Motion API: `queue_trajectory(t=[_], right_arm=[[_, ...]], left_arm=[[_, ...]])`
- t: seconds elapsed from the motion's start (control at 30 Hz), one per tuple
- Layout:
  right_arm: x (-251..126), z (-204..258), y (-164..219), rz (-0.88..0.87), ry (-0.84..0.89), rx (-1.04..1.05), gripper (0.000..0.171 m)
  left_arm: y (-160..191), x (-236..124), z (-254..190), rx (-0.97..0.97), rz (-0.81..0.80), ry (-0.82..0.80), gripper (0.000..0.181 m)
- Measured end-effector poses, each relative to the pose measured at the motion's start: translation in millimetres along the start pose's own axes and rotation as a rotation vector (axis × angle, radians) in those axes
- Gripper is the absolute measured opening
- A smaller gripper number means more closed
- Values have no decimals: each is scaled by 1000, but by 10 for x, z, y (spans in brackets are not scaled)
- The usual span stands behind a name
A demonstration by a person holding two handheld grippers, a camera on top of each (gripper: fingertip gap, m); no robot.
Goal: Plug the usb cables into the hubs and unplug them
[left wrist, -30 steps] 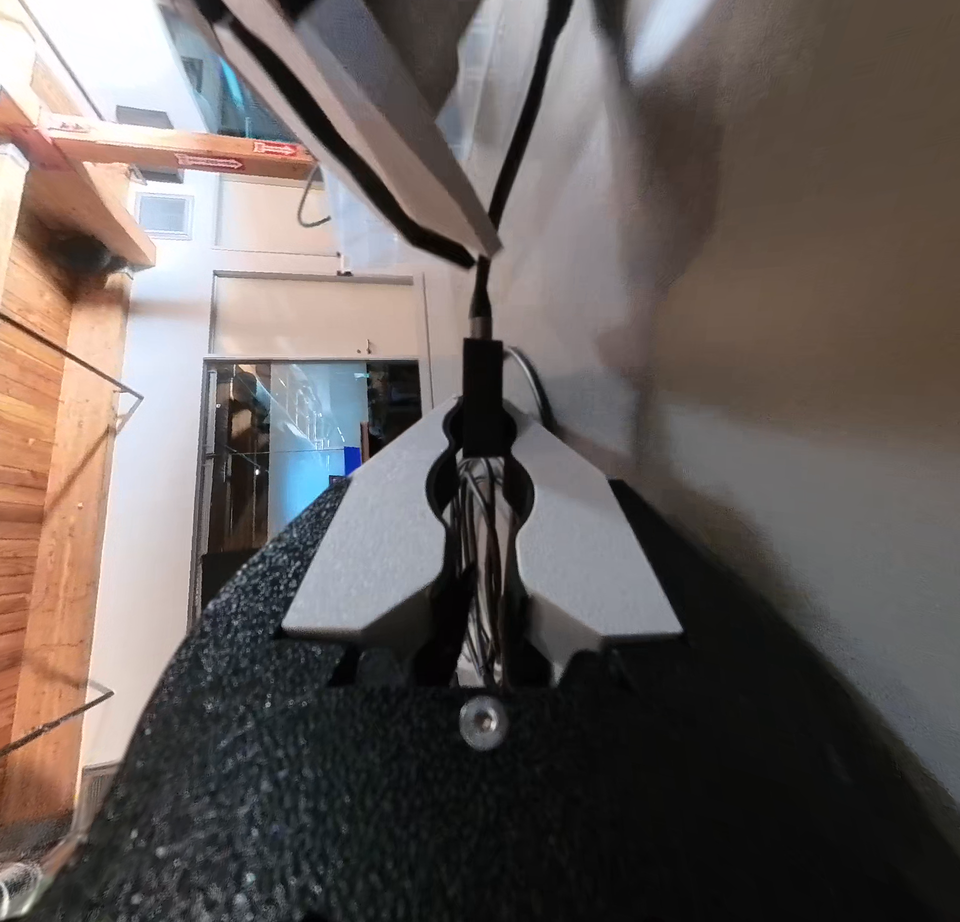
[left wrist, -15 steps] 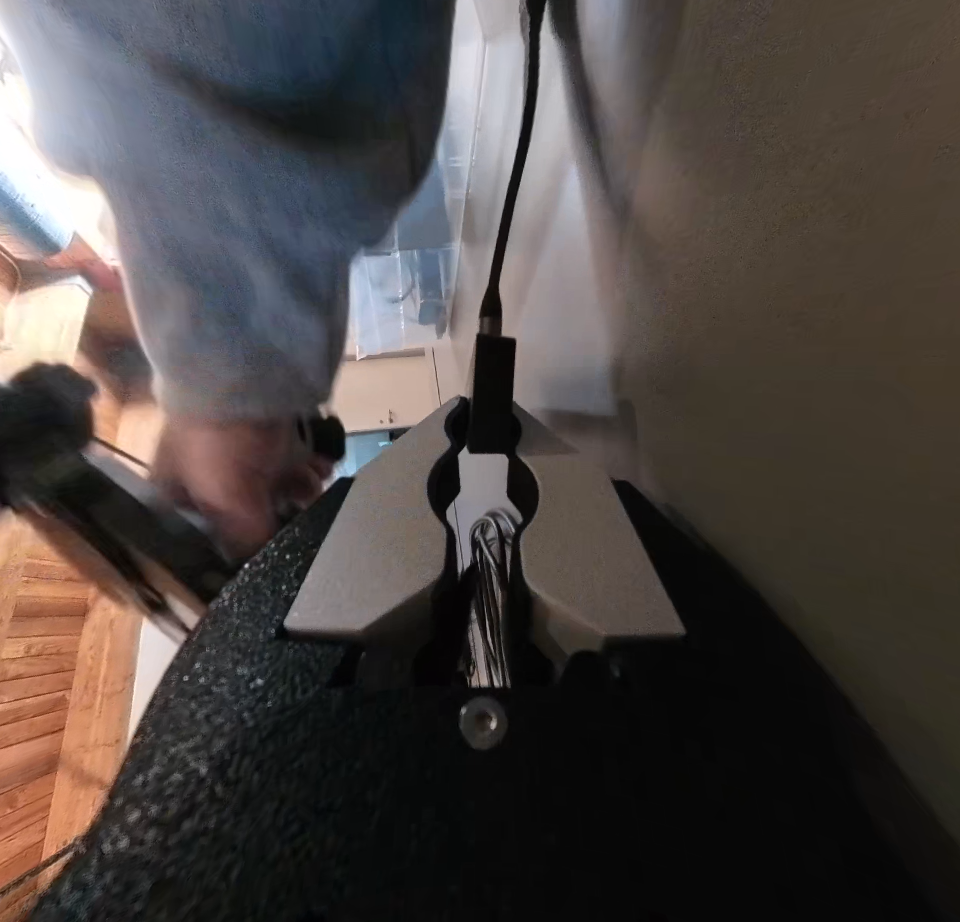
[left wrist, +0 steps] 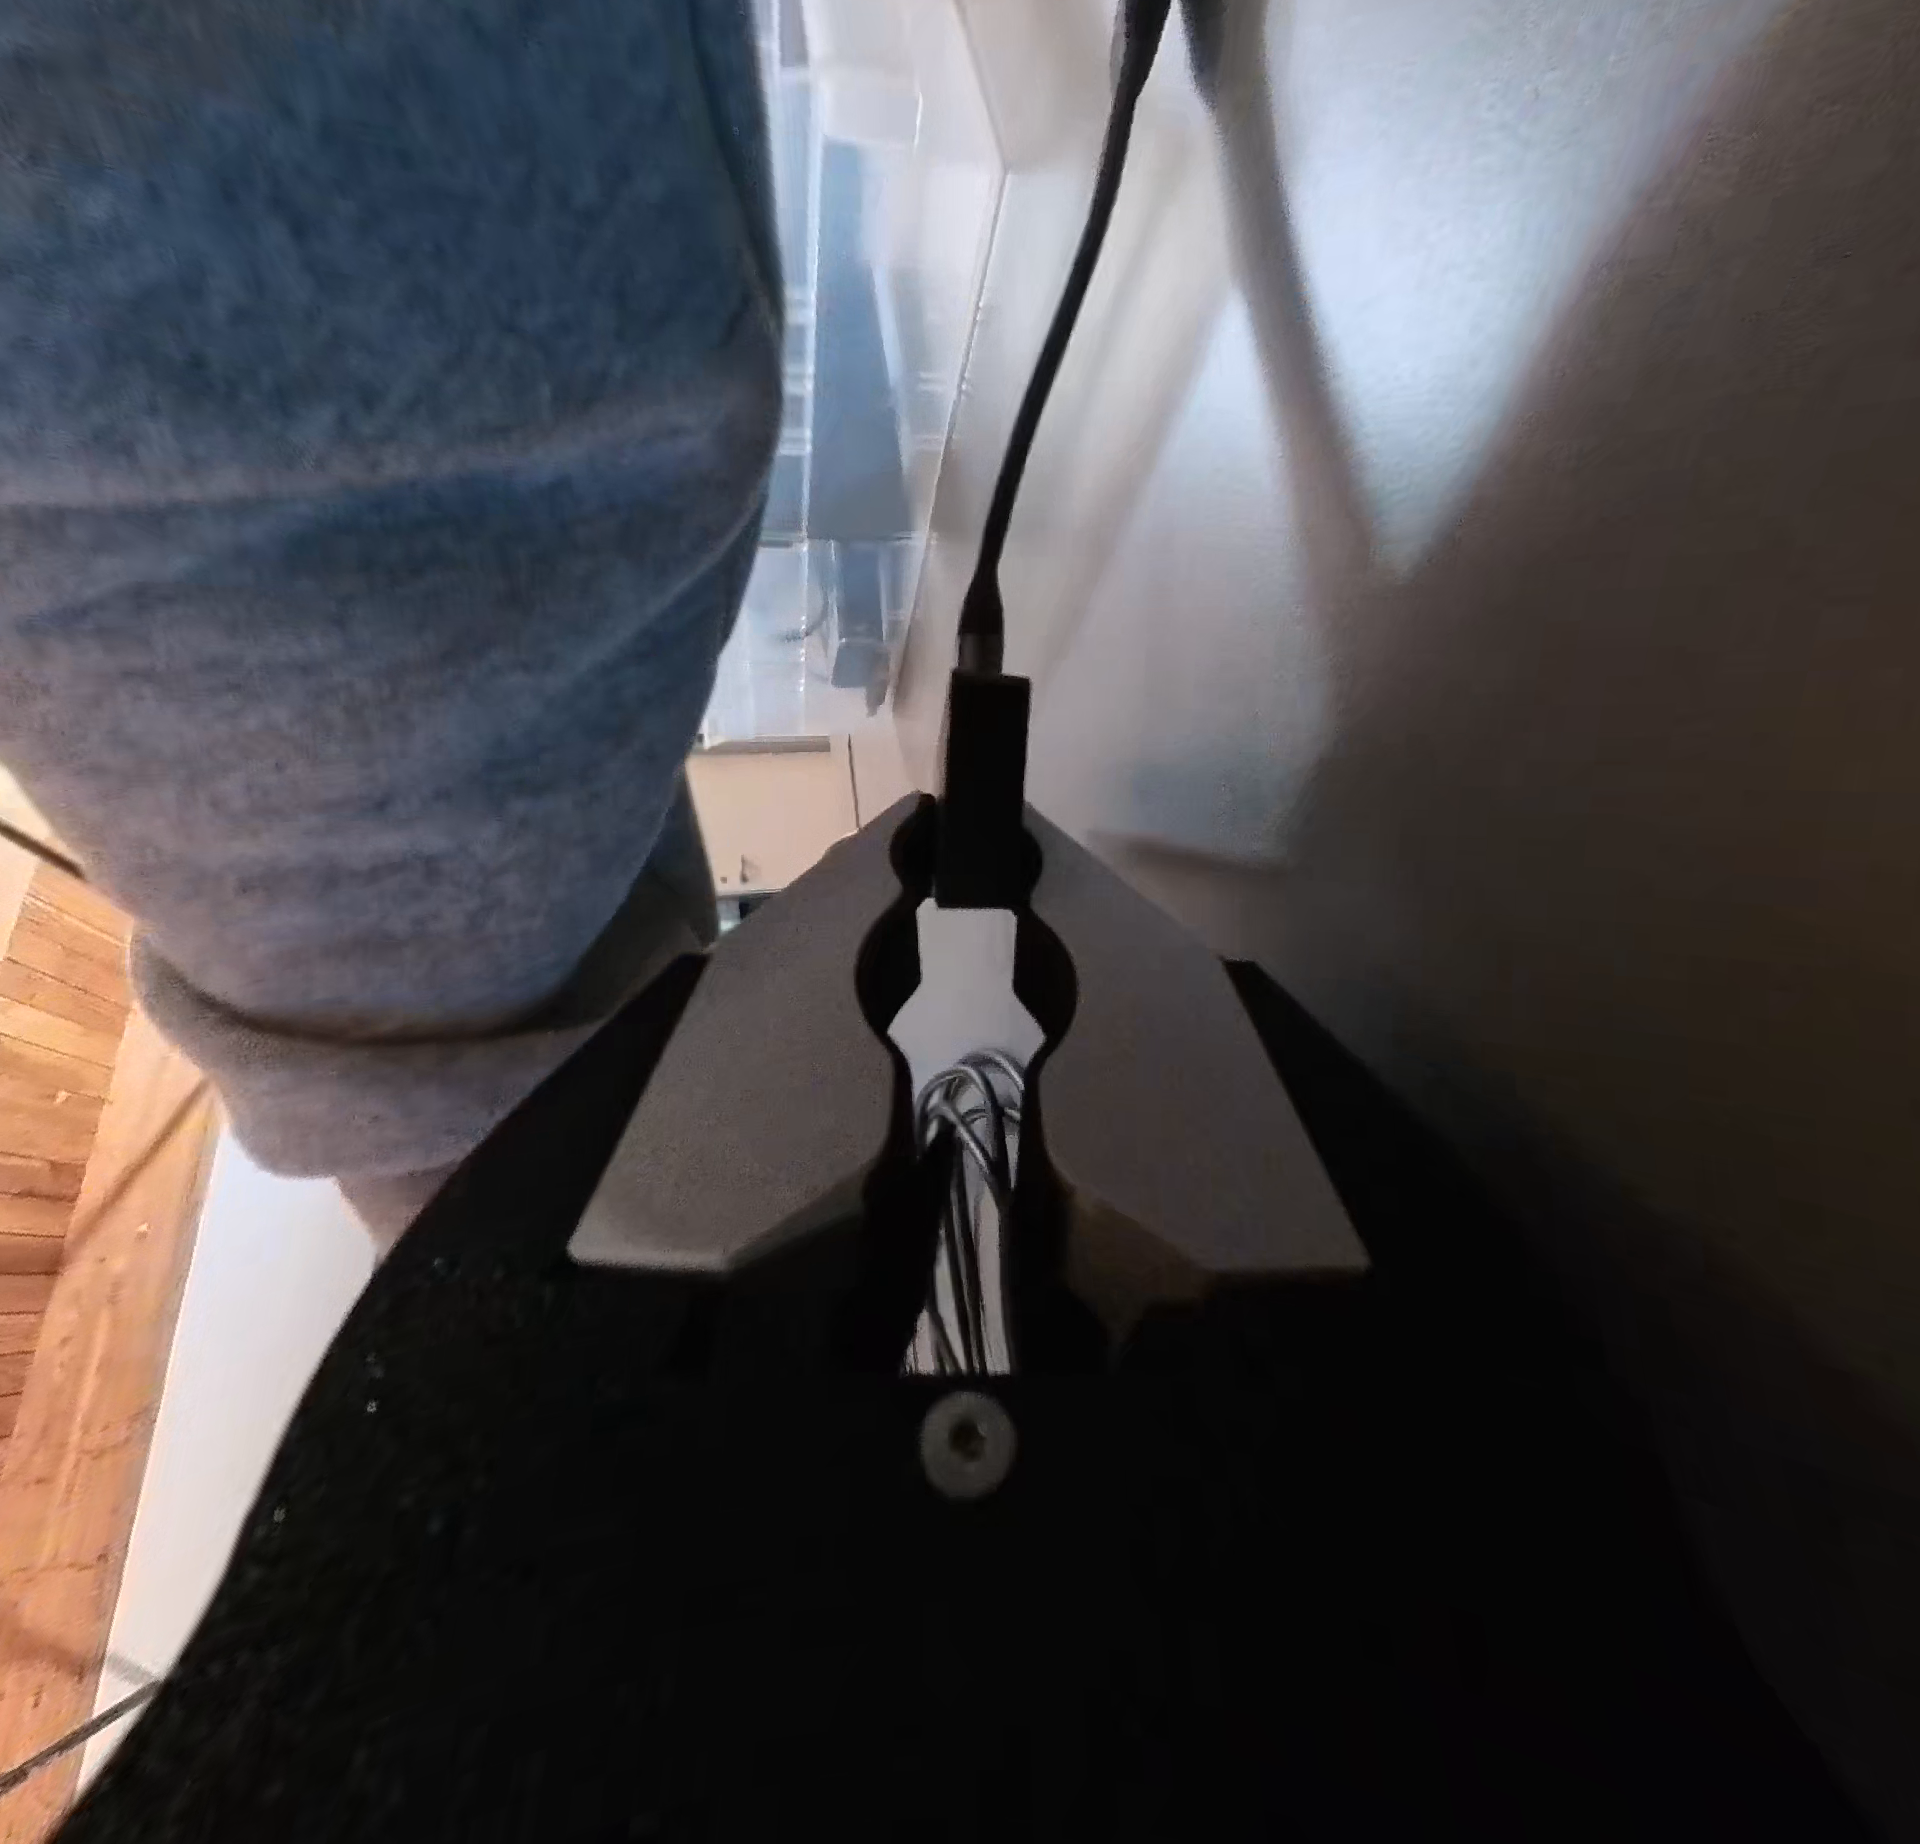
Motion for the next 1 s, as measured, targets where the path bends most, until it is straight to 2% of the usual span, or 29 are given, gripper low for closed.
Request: queue_trajectory(t=[0.2, 0.43, 0.57, 0.8, 1.0], right_arm=[[4, -64, -32, 111, -43, -46, 32], [42, -45, -17, 98, -78, 6, 16], [-119, -13, -45, 35, 96, 22, 16], [-1001, 403, 19, -350, 410, 260, 15], [-1577, 948, 286, -388, 678, 392, 15]], left_arm=[[-23, -14, 12, -25, -24, 9, 9], [-49, -26, -12, -22, -38, 27, 9], [-35, -56, -17, -31, -45, 28, 9], [-11, -131, 40, 15, -10, -23, 8], [77, -301, 244, -13, 37, -189, 8]])
Point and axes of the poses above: each gripper's, where its closed fingertips meet, x out along the fingers, y out of its underside, z = x × y across the jaws, the point moved 6 cm from there along -x, back along the fingers, and after that the axes turned 3 degrees about -z, right-handed, at the moved point
